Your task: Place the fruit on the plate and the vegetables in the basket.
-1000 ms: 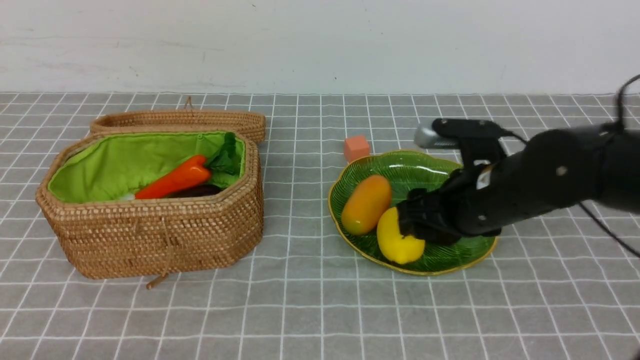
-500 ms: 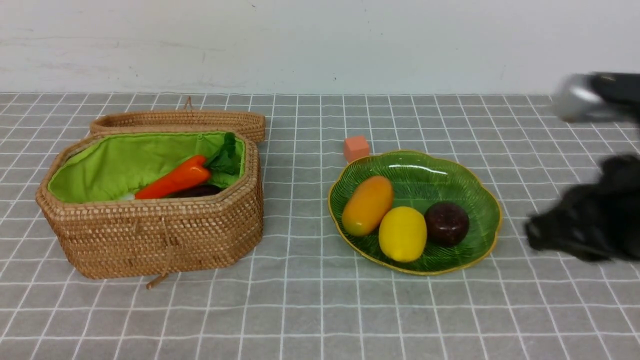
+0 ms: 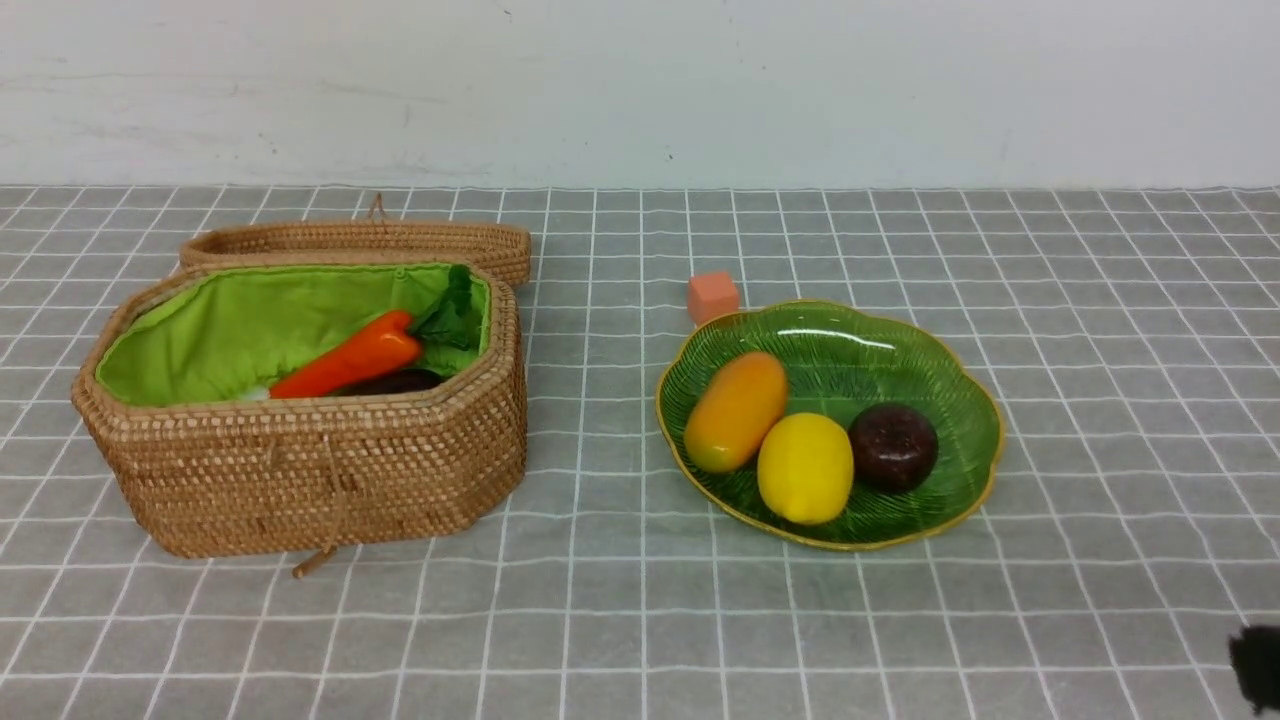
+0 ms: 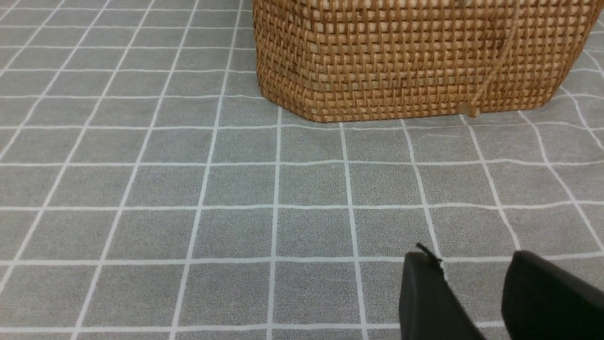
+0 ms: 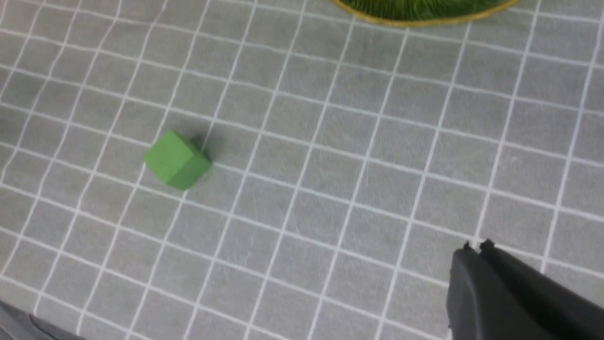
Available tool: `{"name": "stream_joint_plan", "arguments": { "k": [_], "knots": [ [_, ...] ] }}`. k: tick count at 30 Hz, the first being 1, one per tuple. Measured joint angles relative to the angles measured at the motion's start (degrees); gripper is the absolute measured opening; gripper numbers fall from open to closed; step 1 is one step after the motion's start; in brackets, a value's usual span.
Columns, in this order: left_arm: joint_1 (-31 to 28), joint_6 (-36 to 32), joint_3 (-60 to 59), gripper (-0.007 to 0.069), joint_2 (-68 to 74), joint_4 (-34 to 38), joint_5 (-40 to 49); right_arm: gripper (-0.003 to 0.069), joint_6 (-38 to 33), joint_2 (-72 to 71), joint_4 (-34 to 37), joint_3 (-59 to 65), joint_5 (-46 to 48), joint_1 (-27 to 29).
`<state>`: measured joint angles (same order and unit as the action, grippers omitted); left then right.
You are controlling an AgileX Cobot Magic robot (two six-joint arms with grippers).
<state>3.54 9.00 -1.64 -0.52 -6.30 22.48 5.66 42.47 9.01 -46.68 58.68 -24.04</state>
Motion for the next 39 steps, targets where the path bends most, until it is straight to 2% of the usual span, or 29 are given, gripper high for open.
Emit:
{"name": "stream_joint_plan", "arguments": {
  "k": [4,6,7,8,13,18,23,39],
  "knots": [
    [0.0,0.0,0.0,0.0239,0.0,0.0,0.0,-0.0012,-0.9,-1.1,-4.3,0.3,-1.5,0.3],
    [0.0,0.0,0.0,0.0239,0.0,0.0,0.0,-0.0009,-0.8,-4.8,-7.9,2.5,-8.0,4.5],
    [0.0,0.0,0.0,0.0239,0.0,0.0,0.0,-0.0009,-0.8,-5.2,-8.1,2.5,-8.0,5.0],
    [0.0,0.0,0.0,0.0239,0.0,0.0,0.0,-0.0008,-0.5,-8.1,-9.0,4.6,-11.3,8.4],
    [0.0,0.0,0.0,0.0239,0.0,0.0,0.0,-0.0005,0.2,-19.6,-9.0,17.8,-20.9,19.4],
    [0.0,0.0,0.0,0.0239,0.0,0.0,0.0,-0.0001,0.4,-32.7,-9.0,34.4,-28.7,25.7],
    [0.0,0.0,0.0,0.0239,0.0,0.0,0.0,0.0001,0.4,-42.2,-9.3,47.1,-35.0,26.9],
    [0.0,0.0,0.0,0.0239,0.0,0.0,0.0,0.0015,0.5,-43.1,-9.0,47.5,-36.5,26.9]
  ]
}}
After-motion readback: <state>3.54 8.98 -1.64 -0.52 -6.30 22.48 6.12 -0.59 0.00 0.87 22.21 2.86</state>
